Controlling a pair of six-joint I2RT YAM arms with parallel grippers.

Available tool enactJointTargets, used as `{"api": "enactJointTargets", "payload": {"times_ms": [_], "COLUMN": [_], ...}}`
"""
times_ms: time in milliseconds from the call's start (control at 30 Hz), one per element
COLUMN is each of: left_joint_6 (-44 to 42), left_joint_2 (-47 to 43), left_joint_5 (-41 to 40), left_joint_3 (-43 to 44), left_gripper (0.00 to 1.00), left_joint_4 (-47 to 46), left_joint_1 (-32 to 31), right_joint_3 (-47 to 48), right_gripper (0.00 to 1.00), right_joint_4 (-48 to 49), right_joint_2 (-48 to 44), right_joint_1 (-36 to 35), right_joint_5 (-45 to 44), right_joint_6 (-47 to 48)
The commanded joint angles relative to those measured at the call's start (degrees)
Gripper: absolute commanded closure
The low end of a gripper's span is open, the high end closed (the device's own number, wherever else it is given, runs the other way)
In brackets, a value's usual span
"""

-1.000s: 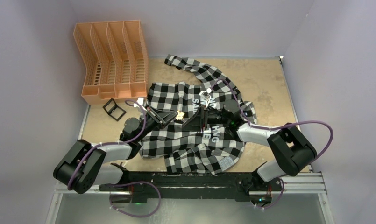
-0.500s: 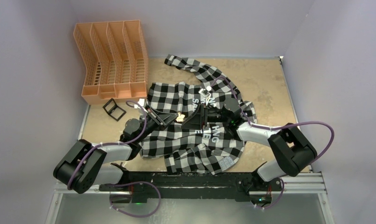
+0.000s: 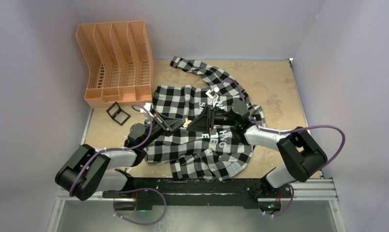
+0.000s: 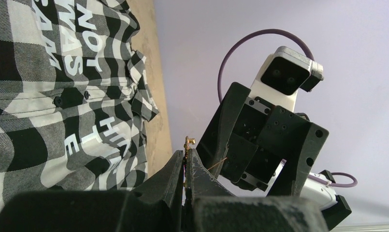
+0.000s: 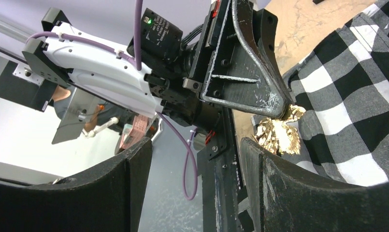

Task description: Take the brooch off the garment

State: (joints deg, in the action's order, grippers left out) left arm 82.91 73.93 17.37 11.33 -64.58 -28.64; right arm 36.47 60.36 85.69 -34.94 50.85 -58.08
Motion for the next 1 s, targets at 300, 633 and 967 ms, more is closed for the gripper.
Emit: {"api": "enactJointTargets", "payload": {"times_ms": [300,633,967], "left_joint_6": [0.2,2.7,5.6], "left_joint_2": [0.1,3.1,5.4], "left_joint_5": [3.1,2.1,2.5], "left_joint_3": [-0.6,-2.5,-3.4], "left_gripper": [1.00,1.00,1.00], "left_joint_4": [-3.7,-10.1,-16.3], "left_joint_1": [-0.7,-0.7,-0.7], "right_joint_3": [3.6,7.0,9.9], "right_gripper": [0.32,0.33,0.32], "right_joint_4": [1.8,-11.3,-38.6], "right_joint_2": [1.8,-4.8,-12.0], "right_joint_1": [-0.3,-0.2,0.5], "right_joint_5": [-0.4,-0.1,-13.8], "right_joint_6": [-0.7,7.9,25.0]}}
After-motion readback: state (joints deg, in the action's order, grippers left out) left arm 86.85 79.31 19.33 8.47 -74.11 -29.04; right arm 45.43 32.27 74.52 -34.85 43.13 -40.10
